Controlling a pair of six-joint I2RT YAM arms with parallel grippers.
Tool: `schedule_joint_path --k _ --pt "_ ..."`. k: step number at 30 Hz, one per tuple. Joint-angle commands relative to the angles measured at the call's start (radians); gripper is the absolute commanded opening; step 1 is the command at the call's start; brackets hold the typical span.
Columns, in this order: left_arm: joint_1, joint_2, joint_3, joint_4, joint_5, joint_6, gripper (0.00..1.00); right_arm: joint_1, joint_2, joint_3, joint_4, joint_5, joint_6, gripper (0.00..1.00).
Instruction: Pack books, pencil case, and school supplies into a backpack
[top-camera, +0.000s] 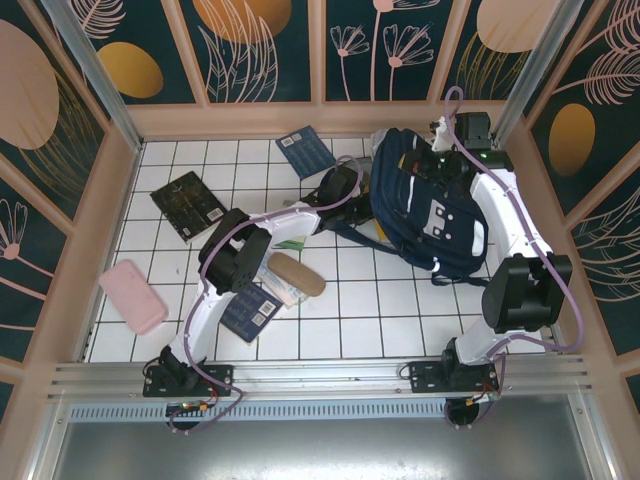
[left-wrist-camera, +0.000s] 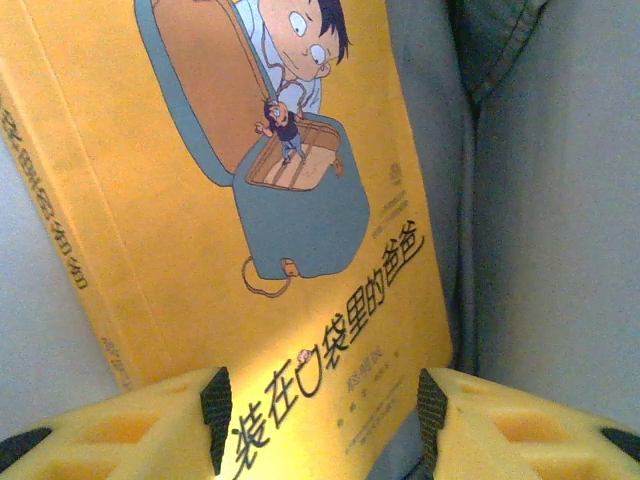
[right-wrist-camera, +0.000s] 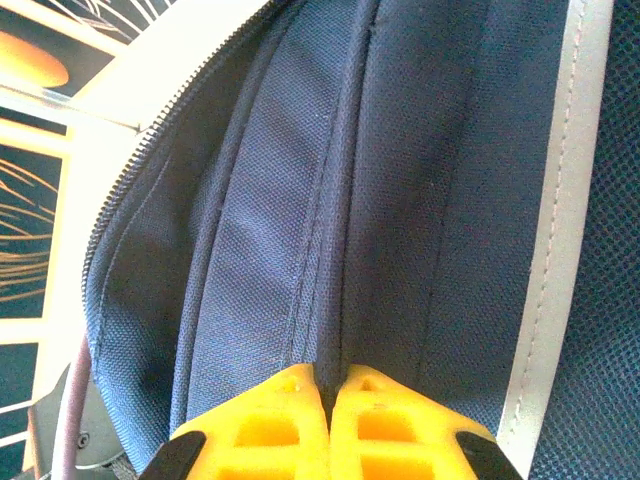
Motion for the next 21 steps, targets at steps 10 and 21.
schedule_joint_path --k 10,21 --pt "0.009 -0.071 -0.178 -0.013 -0.055 0.068 0.33 -0.006 0.158 0.281 -0.005 -0.060 -0.163 0.00" --pt "-0.087 -0.027 -0.160 0.056 0.015 -0.018 0.30 -0.005 0.281 0.418 -0.013 -0.070 -0.162 0.00"
